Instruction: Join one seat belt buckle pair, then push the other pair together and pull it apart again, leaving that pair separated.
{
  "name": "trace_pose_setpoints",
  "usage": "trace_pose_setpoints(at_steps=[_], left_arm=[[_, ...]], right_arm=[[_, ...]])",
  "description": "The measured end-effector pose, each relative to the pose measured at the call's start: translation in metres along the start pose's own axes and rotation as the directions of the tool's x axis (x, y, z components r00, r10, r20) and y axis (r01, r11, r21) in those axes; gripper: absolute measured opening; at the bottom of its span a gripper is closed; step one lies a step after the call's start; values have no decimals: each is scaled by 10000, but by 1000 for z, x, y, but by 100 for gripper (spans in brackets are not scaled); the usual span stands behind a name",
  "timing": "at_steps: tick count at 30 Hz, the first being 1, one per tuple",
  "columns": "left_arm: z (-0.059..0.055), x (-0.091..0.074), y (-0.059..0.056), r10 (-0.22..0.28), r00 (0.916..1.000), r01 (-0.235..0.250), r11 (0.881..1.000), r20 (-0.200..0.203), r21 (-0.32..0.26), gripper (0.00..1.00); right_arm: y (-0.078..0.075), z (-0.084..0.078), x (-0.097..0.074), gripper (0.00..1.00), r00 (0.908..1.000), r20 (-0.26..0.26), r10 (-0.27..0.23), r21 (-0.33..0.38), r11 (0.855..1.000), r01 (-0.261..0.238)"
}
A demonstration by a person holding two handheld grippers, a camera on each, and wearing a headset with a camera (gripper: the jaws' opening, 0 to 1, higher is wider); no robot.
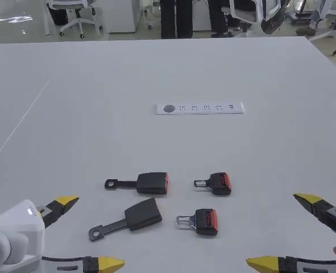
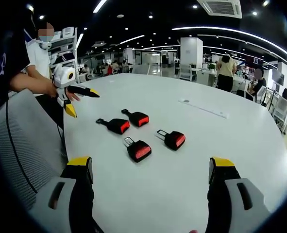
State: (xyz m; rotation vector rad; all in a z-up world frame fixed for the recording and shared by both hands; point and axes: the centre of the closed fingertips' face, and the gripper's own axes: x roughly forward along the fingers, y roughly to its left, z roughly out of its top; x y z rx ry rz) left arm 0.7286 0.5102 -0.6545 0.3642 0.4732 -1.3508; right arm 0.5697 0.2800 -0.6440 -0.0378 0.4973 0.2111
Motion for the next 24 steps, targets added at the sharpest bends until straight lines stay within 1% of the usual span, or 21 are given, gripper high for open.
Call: trace_pose_setpoints(at_steps=[13,19,24], left_arm=[[2,-1,1,66,10000,-66,10000,35,-20,100],[0,-1,-1,1,10000,-1,10000,-73,26,100],[0,-1,1,26,10000,-26,10000,-6,-11,100]], right_arm=[[0,0,0,100,10000,-32,-21,-75,10000,20],[0,0,0,100,10000,-78,-12,-111,9999,11],[0,0,-1,100,10000,-90,-12,-143,9999,11]])
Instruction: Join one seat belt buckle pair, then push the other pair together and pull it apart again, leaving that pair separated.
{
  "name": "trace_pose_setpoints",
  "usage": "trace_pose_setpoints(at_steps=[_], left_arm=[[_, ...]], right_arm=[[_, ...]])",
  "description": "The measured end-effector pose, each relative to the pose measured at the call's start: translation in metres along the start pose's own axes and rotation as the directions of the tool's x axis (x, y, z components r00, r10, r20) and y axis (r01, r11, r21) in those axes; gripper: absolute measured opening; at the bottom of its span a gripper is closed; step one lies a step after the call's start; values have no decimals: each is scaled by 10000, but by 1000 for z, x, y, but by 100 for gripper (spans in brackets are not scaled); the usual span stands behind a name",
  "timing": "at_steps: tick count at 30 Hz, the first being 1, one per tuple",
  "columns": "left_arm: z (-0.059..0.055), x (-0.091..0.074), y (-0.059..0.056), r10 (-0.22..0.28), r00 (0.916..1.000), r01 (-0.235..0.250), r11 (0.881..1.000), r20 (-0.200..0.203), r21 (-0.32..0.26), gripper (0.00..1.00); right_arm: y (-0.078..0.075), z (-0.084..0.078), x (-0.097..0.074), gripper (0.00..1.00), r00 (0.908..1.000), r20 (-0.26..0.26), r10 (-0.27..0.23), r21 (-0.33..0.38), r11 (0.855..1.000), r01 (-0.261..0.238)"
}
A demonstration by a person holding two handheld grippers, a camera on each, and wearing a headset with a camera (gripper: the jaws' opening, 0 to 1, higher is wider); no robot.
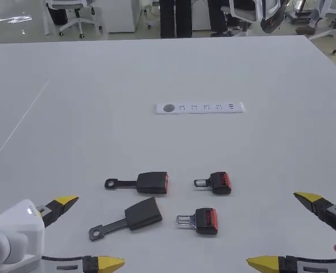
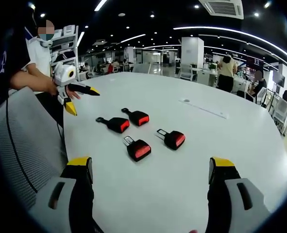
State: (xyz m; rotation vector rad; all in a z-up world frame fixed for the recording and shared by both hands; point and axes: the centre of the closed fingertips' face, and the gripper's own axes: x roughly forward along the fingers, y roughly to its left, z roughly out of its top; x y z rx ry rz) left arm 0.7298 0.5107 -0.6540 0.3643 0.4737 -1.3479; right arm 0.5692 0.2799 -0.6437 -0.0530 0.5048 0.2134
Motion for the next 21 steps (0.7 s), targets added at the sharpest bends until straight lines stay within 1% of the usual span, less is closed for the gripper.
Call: trace_pose_setpoints(at_steps=[12,16,19,21], left_arm=[[-1,0,2,-12,10000,12,10000,-1,10,99],[-3,1,1,-56,10000,57,10000,-70,32,99],[-1,2,1,-62,9999,64,9998,-119,174,99],[0,3,1,-68,9999,71,9998,-140,199,99]], right_arm=[[0,0,0,100,10000,-31,5,-37,10000,-5],[-1,1,0,100,10000,-33,-7,-58,10000,7],[-2,3,1,99,10000,41,36,-148,9999,-35],[-3,3,0,99,10000,-3,44,-208,9998,-44]])
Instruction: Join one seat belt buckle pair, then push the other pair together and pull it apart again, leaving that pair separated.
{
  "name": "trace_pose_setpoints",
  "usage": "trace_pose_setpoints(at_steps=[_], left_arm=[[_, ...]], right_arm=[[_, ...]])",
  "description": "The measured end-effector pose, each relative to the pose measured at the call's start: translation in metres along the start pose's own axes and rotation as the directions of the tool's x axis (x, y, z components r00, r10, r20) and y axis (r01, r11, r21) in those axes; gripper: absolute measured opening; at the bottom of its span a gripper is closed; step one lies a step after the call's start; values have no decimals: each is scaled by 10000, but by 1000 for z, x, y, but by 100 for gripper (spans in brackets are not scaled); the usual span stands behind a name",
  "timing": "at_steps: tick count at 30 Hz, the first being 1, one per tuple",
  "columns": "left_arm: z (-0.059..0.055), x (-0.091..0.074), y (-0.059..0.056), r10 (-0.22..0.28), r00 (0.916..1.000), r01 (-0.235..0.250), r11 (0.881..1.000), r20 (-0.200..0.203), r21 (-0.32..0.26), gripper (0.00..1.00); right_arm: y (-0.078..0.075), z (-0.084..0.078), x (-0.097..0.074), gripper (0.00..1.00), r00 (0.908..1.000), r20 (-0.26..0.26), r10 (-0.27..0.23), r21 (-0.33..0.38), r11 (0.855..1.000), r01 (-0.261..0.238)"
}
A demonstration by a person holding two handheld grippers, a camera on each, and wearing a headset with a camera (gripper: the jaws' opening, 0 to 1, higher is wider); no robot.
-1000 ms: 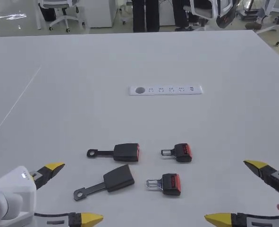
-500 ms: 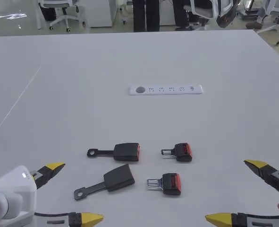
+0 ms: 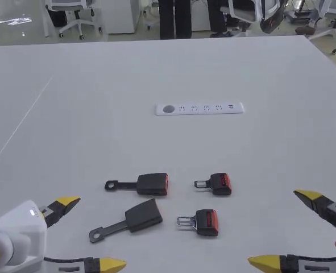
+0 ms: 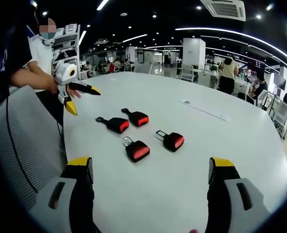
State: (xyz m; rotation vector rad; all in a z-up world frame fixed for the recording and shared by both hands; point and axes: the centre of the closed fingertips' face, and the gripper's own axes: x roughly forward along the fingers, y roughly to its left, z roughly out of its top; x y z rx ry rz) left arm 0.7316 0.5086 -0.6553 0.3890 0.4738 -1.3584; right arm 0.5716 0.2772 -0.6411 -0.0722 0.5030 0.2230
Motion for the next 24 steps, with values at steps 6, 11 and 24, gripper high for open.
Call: trace_pose_setpoints(at_steps=[6,11,24], left_arm=[[6,5,0,-184,9997,187,9995,-159,235,99],[4,11,-3,-443,9977,476,9968,-515,646,98],[7,27,-8,-931,9891,1060,9879,-1138,1132,95]], right_arm=[[-2,1,1,97,9995,-170,266,-235,9994,-270],[-5,1,4,95,9982,-362,487,-421,9978,-503],[-7,1,12,91,9914,-826,1018,-1097,9878,-1106]])
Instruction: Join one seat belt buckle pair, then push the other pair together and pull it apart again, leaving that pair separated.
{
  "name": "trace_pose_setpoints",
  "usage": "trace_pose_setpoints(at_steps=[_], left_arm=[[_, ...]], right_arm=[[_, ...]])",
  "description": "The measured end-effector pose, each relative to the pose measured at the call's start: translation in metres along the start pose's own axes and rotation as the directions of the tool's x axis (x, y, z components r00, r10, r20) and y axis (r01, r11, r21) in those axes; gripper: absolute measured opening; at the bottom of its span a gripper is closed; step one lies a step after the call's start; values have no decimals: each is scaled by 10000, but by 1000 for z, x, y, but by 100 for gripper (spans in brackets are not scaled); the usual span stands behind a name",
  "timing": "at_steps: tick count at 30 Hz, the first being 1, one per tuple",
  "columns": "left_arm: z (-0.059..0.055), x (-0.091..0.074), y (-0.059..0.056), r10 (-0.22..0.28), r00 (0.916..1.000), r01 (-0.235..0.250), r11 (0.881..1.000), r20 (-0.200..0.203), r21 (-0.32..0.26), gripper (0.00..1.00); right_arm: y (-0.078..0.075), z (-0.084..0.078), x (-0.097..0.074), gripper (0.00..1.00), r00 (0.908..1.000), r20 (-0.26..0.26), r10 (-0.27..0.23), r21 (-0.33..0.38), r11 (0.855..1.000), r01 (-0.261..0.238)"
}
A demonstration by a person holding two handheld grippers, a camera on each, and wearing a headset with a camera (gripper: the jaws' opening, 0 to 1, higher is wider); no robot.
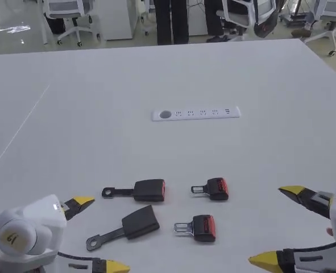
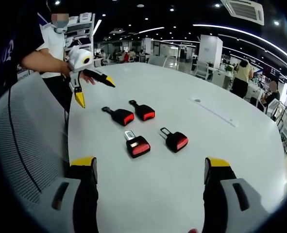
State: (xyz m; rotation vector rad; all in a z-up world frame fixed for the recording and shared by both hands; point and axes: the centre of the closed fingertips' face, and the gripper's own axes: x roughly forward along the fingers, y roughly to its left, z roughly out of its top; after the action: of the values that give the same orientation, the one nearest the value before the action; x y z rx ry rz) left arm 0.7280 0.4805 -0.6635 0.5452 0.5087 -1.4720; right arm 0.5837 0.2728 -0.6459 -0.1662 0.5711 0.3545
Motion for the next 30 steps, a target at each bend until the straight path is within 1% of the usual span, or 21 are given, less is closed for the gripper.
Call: trace_pose_setpoints(at_steps=[3,6,9,14,16,19,21,23,27,29,30], left_arm=[[0,5,1,-83,9998,84,9999,-186,76,93],[-2,13,4,-202,9986,214,9995,-481,247,89],[-3,18,5,-287,9972,316,9987,-684,406,87],[-4,28,5,-574,9921,648,9959,-1116,638,82],[-6,33,6,-734,9889,833,9938,-1296,732,79],[-8,40,7,-831,9846,979,9910,-1539,915,77],[-10,43,7,-962,9802,1149,9881,-1731,1018,73],[-10,46,8,-1012,9781,1218,9869,-1819,1059,71],[-14,55,9,-1214,9678,1500,9816,-2204,1179,67],[-15,59,11,-1293,9642,1603,9797,-2316,1207,65],[-17,61,11,-1375,9599,1707,9780,-2444,1202,64]], right_arm=[[-1,-1,2,89,9998,-103,145,-152,9998,-147],[0,-3,5,86,9992,-246,328,-381,9987,-338],[0,-4,8,84,9982,-362,474,-490,9976,-491],[-1,-6,14,80,9966,-491,664,-657,9954,-695],[0,-7,17,78,9949,-593,812,-827,9929,-859],[2,-9,21,76,9924,-732,992,-1030,9890,-1065],[2,-9,23,74,9906,-844,1078,-1176,9861,-1173],[3,-9,25,72,9895,-900,1132,-1268,9841,-1241],[8,-10,31,67,9832,-1176,1396,-1556,9752,-1571],[10,-10,36,66,9803,-1274,1507,-1668,9711,-1709],[11,-10,37,64,9798,-1305,1515,-1698,9702,-1726]])
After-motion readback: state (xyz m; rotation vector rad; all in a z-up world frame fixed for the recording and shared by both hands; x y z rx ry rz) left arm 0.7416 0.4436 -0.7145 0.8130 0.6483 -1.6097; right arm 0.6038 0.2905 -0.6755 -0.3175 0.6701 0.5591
